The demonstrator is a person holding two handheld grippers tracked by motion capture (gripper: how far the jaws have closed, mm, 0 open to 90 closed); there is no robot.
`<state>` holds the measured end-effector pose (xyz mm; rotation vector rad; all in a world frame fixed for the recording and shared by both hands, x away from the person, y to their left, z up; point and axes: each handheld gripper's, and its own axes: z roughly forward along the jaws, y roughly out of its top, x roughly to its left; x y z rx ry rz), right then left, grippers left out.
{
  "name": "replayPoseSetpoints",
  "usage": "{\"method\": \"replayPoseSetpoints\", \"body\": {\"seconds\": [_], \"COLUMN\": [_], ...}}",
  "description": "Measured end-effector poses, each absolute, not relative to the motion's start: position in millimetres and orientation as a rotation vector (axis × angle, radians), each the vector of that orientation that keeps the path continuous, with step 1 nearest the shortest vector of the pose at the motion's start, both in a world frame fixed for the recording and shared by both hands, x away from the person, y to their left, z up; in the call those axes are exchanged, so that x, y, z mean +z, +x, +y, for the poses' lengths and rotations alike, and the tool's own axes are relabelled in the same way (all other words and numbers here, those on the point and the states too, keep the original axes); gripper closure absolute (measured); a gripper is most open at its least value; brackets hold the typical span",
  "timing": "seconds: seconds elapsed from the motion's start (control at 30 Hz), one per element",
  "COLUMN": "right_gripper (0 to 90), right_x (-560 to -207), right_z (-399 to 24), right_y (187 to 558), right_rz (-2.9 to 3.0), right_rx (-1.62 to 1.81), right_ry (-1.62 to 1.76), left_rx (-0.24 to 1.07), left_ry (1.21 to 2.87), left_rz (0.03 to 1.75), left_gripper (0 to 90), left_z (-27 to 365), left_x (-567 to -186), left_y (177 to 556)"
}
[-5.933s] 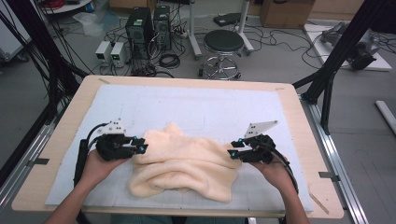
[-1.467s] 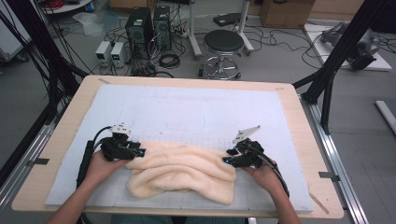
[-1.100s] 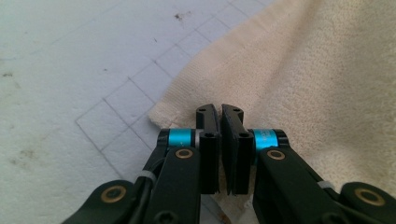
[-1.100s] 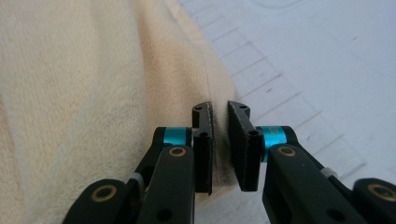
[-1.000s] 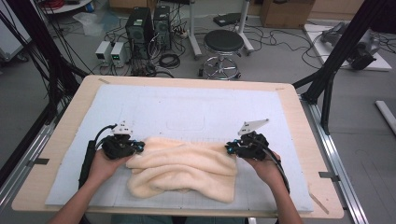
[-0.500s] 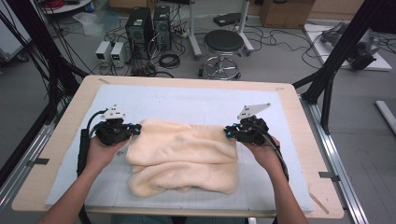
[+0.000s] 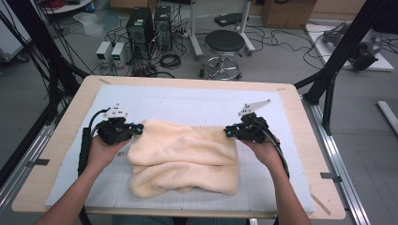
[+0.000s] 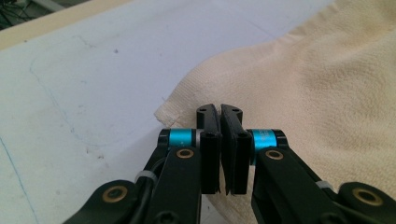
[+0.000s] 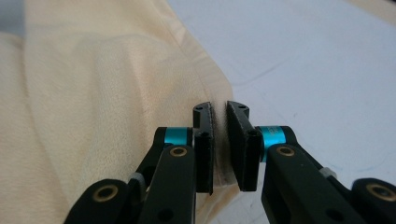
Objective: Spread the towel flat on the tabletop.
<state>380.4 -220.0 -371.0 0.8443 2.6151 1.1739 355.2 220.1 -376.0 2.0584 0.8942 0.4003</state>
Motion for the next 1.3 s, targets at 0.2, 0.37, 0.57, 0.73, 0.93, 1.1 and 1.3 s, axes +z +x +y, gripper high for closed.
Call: {"method": "replayPoseSetpoints", "body": {"seconds": [0.2, 0.37, 0.57, 0.73, 0.93, 1.1, 1.3], "right_gripper": [82.5, 83.9, 84.0, 84.0, 85.8, 86.1, 52.8], "right_x": [-408.0, -407.4, -388.4, -374.3, -366.0, -331.1, -291.5], "right_z": [-215.1, -217.7, -218.2, -216.9, -216.1, -227.0, -234.3], "right_y": [391.2, 387.9, 369.3, 351.4, 355.4, 411.9, 496.5], "right_rz": [2.674, 2.665, 2.642, 2.621, 2.624, 2.508, 2.305], "right_rx": [1.061, 1.073, 1.133, 1.167, 1.129, 1.108, 1.076], "right_ry": [0.908, 0.903, 0.807, 0.737, 0.707, 0.780, 1.066], "left_rx": [0.379, 0.368, 0.373, 0.361, 0.345, 0.423, 0.497], "left_ry": [2.093, 2.091, 2.069, 2.069, 2.031, 1.922, 1.859], "left_rz": [0.914, 0.909, 0.875, 0.840, 0.880, 0.970, 1.034], "left_gripper": [85.9, 86.0, 86.0, 86.1, 86.4, 86.6, 68.1], "left_z": [212.2, 212.8, 216.4, 219.2, 224.6, 223.7, 207.8], "left_x": [-393.2, -393.5, -385.7, -382.6, -382.5, -351.6, -314.0], "left_y": [360.6, 360.3, 351.8, 342.8, 357.1, 428.6, 487.3]}}
